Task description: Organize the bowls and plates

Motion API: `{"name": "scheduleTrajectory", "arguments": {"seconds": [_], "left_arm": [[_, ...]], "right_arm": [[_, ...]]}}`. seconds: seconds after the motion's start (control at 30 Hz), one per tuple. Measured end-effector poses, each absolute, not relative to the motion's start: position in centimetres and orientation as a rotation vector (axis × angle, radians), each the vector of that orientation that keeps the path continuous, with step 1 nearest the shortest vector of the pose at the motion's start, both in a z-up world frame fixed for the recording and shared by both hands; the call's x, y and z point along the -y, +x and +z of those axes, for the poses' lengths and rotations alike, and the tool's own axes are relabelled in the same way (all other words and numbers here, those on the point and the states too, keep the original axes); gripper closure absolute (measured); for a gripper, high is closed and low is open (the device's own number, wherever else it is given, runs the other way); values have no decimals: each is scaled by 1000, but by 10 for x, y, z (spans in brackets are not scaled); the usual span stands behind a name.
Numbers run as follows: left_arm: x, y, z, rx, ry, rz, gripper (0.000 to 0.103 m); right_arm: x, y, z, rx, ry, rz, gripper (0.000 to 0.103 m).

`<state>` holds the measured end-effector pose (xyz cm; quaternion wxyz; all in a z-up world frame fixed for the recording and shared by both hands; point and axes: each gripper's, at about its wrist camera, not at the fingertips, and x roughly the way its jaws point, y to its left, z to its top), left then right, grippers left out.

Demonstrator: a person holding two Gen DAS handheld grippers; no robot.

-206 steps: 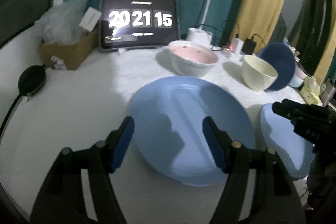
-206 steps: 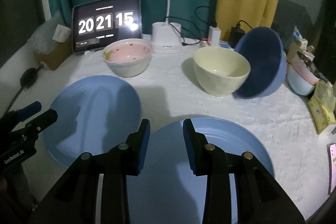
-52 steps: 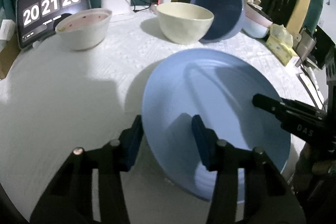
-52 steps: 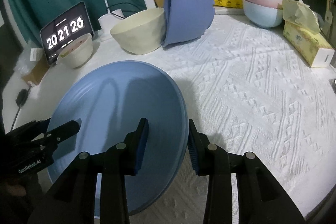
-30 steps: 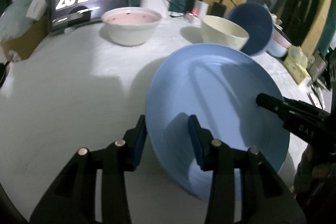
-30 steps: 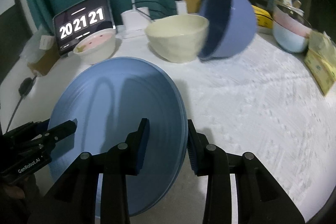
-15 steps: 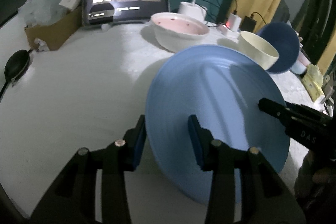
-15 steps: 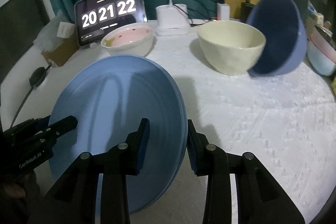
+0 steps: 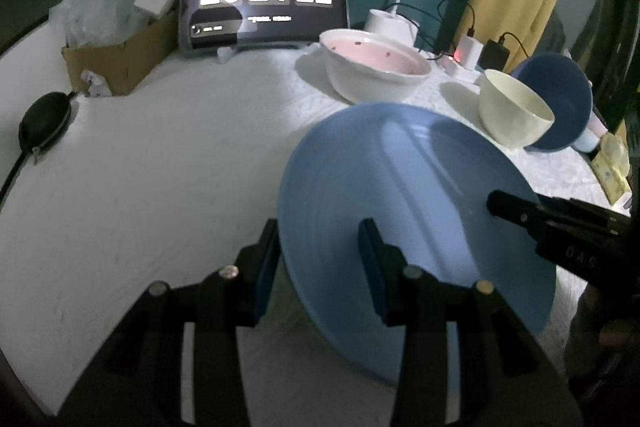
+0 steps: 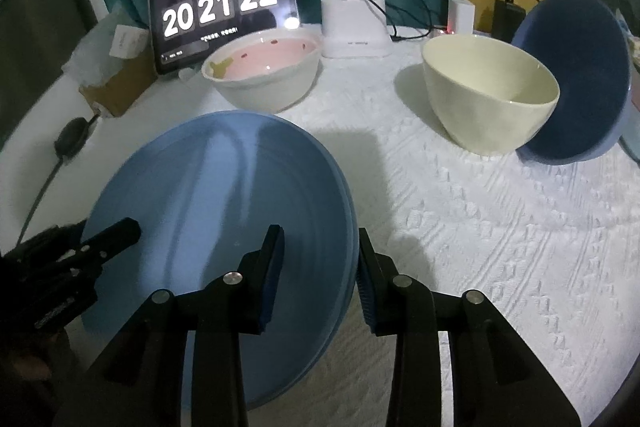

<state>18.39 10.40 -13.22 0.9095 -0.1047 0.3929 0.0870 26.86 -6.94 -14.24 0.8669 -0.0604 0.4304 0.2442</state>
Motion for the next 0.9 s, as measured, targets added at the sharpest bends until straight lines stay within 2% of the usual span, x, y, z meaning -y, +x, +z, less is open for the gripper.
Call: {"name": "scheduleTrajectory", "arguments": {"seconds": [0.47, 0.9], "left_arm": [[-98, 166, -100, -685, -170, 282, 56], [-43, 170, -65, -592, -87, 186, 53]], "right_arm": [[92, 267, -129, -857, -119, 470, 66], [152, 258, -96, -765, -67, 395, 64]]}}
